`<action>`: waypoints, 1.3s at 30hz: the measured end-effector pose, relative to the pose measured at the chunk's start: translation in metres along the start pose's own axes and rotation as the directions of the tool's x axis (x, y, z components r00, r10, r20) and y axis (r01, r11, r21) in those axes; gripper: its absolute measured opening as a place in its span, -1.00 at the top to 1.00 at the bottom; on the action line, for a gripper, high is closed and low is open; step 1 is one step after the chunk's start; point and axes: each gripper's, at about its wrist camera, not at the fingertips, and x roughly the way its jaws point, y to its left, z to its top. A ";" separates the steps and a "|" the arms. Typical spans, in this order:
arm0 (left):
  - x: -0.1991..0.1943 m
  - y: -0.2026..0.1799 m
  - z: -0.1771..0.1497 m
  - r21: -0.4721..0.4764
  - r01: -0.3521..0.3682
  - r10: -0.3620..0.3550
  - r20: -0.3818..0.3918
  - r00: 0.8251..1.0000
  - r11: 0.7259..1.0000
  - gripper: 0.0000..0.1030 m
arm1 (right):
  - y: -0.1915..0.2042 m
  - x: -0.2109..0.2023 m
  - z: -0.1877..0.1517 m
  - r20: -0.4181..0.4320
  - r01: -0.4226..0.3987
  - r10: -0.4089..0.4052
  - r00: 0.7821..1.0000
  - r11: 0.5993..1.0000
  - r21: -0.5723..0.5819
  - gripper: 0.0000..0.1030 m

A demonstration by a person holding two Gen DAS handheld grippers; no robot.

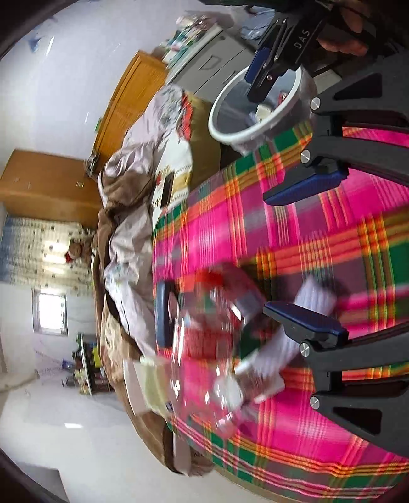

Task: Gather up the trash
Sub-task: 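Move both grippers back over the bed toward the remaining trash, then grasp the white paper cup with the left gripper while the right gripper grasps the clear Coke bottle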

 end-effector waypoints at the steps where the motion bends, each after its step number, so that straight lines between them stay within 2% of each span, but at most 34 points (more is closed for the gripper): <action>1: -0.001 0.007 0.000 -0.012 -0.015 0.015 0.002 1.000 1.000 -0.27 | 0.003 0.001 0.001 -0.002 -0.007 0.007 1.000 1.000 -0.004 -0.27; 7: -0.002 0.052 -0.005 -0.074 -0.099 0.099 -0.002 0.995 0.992 -0.27 | 0.031 0.017 0.004 -0.027 -0.056 0.055 0.998 0.998 -0.034 -0.27; 15: 0.001 0.095 -0.006 -0.133 -0.147 0.145 -0.023 0.989 0.980 -0.27 | 0.069 0.032 0.014 -0.044 -0.124 0.121 0.992 0.988 -0.093 -0.27; 23: 0.019 0.122 0.000 -0.161 -0.153 0.147 -0.049 0.988 0.975 -0.27 | 0.101 0.043 0.031 -0.040 -0.197 0.193 0.980 0.968 -0.156 -0.27; 29: 0.034 0.128 0.011 -0.130 -0.152 0.147 -0.049 0.988 0.980 -0.29 | 0.115 0.053 0.044 -0.053 -0.261 0.255 0.965 0.949 -0.180 -0.27; 34: 0.053 0.130 0.017 -0.123 -0.132 0.124 -0.069 0.990 0.984 -0.30 | 0.123 0.060 0.047 -0.066 -0.255 0.247 0.967 0.949 -0.187 -0.27; 37: 0.065 0.130 0.019 -0.103 -0.163 0.154 -0.085 0.984 0.981 -0.33 | 0.127 0.063 0.048 -0.075 -0.268 0.258 0.963 0.947 -0.179 -0.27; 39: 0.067 0.133 0.019 -0.121 -0.146 0.136 -0.087 0.987 0.982 -0.33 | 0.130 0.063 0.047 -0.076 -0.271 0.261 0.962 0.944 -0.186 -0.27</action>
